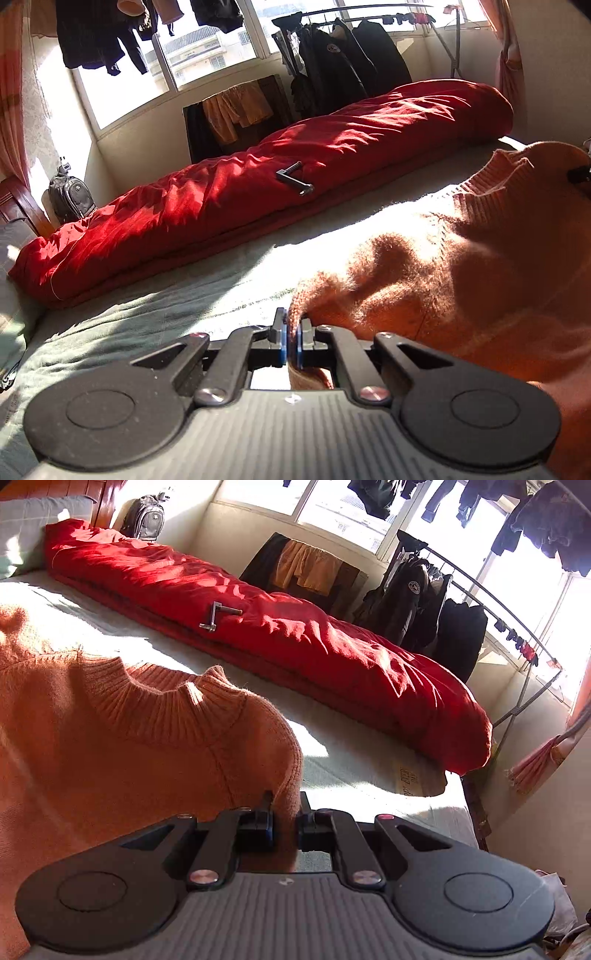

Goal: Fold clothes

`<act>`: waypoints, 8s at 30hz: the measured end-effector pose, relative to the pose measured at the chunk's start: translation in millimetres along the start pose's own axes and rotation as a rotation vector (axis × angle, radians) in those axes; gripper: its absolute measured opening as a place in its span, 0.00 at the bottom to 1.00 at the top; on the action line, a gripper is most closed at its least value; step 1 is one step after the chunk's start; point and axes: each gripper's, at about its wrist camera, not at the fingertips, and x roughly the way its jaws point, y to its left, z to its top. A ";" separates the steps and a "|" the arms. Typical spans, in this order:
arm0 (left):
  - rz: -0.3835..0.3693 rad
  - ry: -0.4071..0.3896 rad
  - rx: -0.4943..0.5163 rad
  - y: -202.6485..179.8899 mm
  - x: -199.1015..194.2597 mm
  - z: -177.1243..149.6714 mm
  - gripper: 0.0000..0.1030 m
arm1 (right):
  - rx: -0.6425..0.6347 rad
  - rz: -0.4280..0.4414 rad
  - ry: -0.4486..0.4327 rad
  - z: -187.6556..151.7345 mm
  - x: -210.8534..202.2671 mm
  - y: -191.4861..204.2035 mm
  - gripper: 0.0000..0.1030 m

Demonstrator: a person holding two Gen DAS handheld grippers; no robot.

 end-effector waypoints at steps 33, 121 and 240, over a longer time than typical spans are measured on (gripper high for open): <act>-0.162 0.017 -0.167 27.6 1.2 -27.8 0.42 | 0.215 0.061 0.132 -41.9 -4.3 20.4 0.58; 0.122 0.111 -0.380 239.7 -15.2 -138.2 0.02 | 0.524 -0.045 0.192 -116.4 -163.5 95.1 0.72; -0.419 0.018 -0.278 -17.7 -106.7 -100.5 0.32 | 0.222 0.494 0.078 -115.2 -198.2 82.5 0.70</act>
